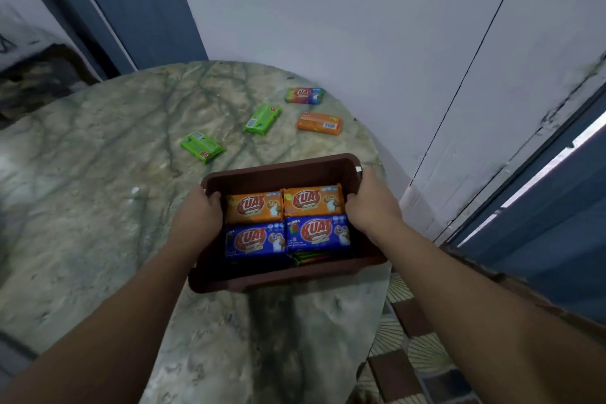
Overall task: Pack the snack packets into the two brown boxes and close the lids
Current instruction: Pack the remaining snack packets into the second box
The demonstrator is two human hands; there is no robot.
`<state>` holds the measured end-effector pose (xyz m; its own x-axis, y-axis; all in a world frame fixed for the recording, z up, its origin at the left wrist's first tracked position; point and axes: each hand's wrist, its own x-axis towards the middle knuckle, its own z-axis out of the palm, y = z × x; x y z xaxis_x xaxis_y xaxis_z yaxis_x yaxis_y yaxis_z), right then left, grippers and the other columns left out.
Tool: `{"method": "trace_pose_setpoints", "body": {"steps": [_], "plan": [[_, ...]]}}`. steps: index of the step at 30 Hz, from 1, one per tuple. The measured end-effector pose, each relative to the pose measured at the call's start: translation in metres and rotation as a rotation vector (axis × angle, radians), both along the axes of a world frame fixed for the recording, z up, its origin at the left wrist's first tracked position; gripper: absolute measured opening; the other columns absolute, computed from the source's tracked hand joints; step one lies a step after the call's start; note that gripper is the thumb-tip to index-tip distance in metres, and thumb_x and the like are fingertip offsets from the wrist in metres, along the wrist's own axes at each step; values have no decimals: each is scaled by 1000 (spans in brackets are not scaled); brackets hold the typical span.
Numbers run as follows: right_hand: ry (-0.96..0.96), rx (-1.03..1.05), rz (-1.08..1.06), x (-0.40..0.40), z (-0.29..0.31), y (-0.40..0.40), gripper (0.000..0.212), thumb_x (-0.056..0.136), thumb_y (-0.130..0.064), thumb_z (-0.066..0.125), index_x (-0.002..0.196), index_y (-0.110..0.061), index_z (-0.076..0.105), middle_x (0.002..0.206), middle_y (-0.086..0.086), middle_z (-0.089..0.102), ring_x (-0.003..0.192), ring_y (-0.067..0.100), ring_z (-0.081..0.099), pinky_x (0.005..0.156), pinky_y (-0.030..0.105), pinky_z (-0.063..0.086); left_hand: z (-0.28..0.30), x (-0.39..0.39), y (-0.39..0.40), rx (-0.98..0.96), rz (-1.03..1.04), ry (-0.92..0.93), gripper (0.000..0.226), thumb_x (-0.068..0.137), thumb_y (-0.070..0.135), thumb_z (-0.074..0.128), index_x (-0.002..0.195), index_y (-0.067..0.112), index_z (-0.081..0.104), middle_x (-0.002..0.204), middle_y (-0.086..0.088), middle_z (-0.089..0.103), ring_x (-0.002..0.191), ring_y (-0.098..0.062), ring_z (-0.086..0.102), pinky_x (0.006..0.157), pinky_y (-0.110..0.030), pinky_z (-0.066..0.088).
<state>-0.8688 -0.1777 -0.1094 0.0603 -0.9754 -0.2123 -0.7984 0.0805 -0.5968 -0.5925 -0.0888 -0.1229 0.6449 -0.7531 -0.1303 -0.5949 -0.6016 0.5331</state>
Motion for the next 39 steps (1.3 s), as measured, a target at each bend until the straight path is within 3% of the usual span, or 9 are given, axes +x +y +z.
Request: {"method": "trace_pose_setpoints", "body": {"steps": [6, 15, 20, 25, 28, 31, 34, 36, 39], "plan": [[40, 3, 135, 16, 5, -35, 39, 96, -25, 61, 128, -19, 40, 122, 13, 62, 108, 32, 63, 73, 37, 43, 2, 2, 0, -5, 114, 10, 32, 106, 32, 45, 122, 6, 54, 117, -23, 64, 110, -42, 60, 91, -46, 49], [103, -7, 221, 64, 9, -81, 52, 97, -27, 62, 141, -22, 35, 127, 13, 61, 113, 34, 62, 74, 37, 43, 13, 23, -23, -28, 212, -41, 19, 106, 26, 44, 104, 9, 53, 97, -15, 60, 103, -40, 62, 75, -35, 37], [114, -3, 238, 88, 11, -105, 51, 98, -24, 60, 142, -20, 36, 124, 14, 62, 112, 35, 62, 76, 37, 44, 16, 35, -39, -46, 236, -48, 12, 106, 25, 43, 101, 15, 47, 107, -18, 66, 94, -36, 61, 74, -36, 38], [143, -32, 232, 97, 6, -119, 34, 96, -21, 58, 126, -19, 41, 110, 12, 63, 85, 27, 53, 70, 37, 43, 14, 41, -48, -35, 294, -51, 25, 107, 25, 44, 120, 5, 50, 104, -15, 64, 93, -34, 62, 68, -33, 34], [156, -32, 232, 97, 6, -120, 34, 95, -21, 59, 124, -18, 41, 105, 10, 61, 81, 24, 50, 64, 34, 39, 10, 43, -49, -21, 298, -81, 27, 106, 25, 45, 121, 3, 48, 113, -18, 64, 85, -29, 58, 61, -32, 32], [197, -39, 241, 97, 8, -114, 48, 94, -32, 62, 133, -17, 39, 126, 15, 56, 99, 30, 54, 71, 38, 46, -1, 45, -49, 52, 203, -296, 46, 101, 20, 44, 142, 2, 33, 133, -25, 47, 111, -41, 51, 80, -43, 42], [318, -268, 248, 98, 7, -102, 65, 90, -47, 63, 141, -15, 39, 142, 20, 37, 125, 40, 39, 97, 50, 43, -4, 38, -48, 16, 3, -584, 69, 87, 23, 43, 152, 8, 26, 134, -20, 39, 109, -38, 40, 95, -50, 33], [280, -467, 307, 98, 4, -98, 66, 90, -49, 62, 143, -16, 42, 137, 20, 39, 121, 41, 40, 97, 53, 42, 0, 28, -48, -142, -137, -701, 64, 84, 29, 48, 145, 10, 39, 130, -19, 44, 110, -38, 43, 96, -50, 34], [123, -678, 422, 110, 14, -112, 45, 95, -43, 58, 132, -16, 58, 125, 18, 49, 110, 36, 44, 93, 48, 40, 22, 20, -61, -250, -248, -694, 46, 88, 33, 48, 127, 11, 55, 115, -13, 52, 102, -33, 48, 91, -48, 43]]}}
